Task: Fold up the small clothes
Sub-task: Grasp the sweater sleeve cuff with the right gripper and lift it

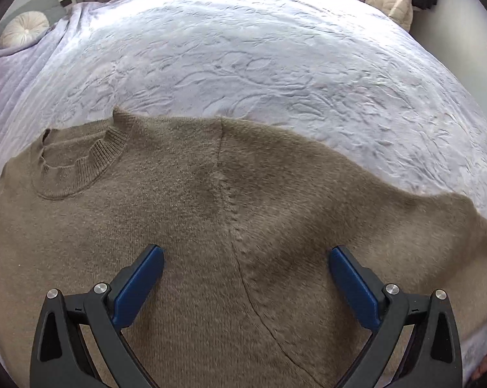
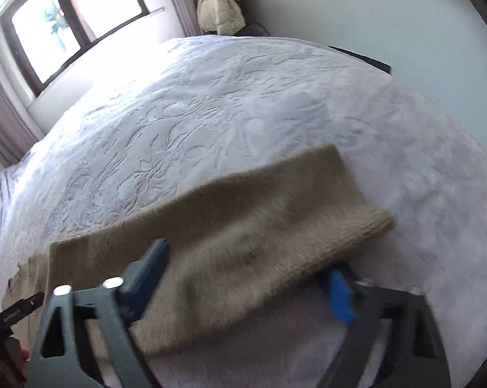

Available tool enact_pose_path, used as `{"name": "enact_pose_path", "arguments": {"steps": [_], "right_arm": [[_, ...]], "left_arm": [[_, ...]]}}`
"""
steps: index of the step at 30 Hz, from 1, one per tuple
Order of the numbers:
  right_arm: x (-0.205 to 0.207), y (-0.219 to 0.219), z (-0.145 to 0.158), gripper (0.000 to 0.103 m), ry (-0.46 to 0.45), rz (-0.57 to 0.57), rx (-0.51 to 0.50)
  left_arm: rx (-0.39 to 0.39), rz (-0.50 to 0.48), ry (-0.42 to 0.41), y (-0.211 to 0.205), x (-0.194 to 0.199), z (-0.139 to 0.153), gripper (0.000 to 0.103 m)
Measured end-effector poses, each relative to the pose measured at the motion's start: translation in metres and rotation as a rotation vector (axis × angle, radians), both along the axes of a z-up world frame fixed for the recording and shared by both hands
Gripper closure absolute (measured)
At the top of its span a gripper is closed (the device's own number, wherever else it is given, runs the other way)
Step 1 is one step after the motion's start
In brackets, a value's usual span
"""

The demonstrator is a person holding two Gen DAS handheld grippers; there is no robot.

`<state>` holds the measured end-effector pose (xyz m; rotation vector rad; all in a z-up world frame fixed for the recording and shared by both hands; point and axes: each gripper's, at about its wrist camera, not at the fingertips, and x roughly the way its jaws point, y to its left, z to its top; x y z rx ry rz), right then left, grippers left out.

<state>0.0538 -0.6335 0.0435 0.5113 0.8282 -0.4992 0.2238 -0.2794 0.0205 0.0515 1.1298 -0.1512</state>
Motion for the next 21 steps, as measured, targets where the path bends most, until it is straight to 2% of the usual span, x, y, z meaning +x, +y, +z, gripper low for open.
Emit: {"name": "enact_pose_path", "arguments": {"steps": [1,3,4,6,9,11,15,16,19,20,21], "right_arm": [[0.008,0.0,-0.001,0.047,0.024,0.001,-0.018],[0.011,0.001,-0.001,0.084,0.025,-0.009,-0.042],[0.006,-0.003,0.002,0.094,-0.004,-0.016,-0.026],[-0.012,-0.011,0.012,0.096,-0.088,-0.026,0.019],[-0.035,-0.004,0.028,0.096,-0.118,-0.057,-0.057],[-0.042,0.002,0.031,0.097,-0.111,-0.058,-0.087],[-0.033,0.006,0.014,0.097,-0.017,-0.066,-0.084],[-0.034,0.008,0.014,0.097,-0.013,-0.068,-0.092],[-0.041,0.029,0.034,0.097,-0.033,-0.062,-0.185],[-0.046,0.038,0.043,0.097,-0.041,-0.058,-0.221],[-0.046,0.046,0.052,0.097,-0.047,-0.052,-0.251]], "left_arm": [[0.004,0.002,0.004,-0.001,0.002,-0.003,0.0],[0.035,-0.013,-0.009,-0.011,0.003,-0.006,0.0],[0.049,-0.024,-0.021,-0.016,0.001,-0.006,0.0],[0.056,-0.05,-0.036,-0.025,0.0,-0.004,0.0],[0.002,-0.076,-0.044,-0.025,-0.007,0.001,0.0],[-0.03,-0.075,-0.036,-0.023,-0.01,0.001,0.0],[0.062,-0.118,-0.013,-0.037,-0.01,-0.009,0.0],[0.062,-0.125,-0.012,-0.036,-0.012,-0.007,0.0],[-0.063,-0.111,-0.016,-0.019,-0.015,0.012,0.0],[-0.054,-0.094,-0.035,-0.015,-0.017,0.014,0.0],[0.043,-0.094,-0.038,-0.019,-0.017,0.008,0.0]]}}
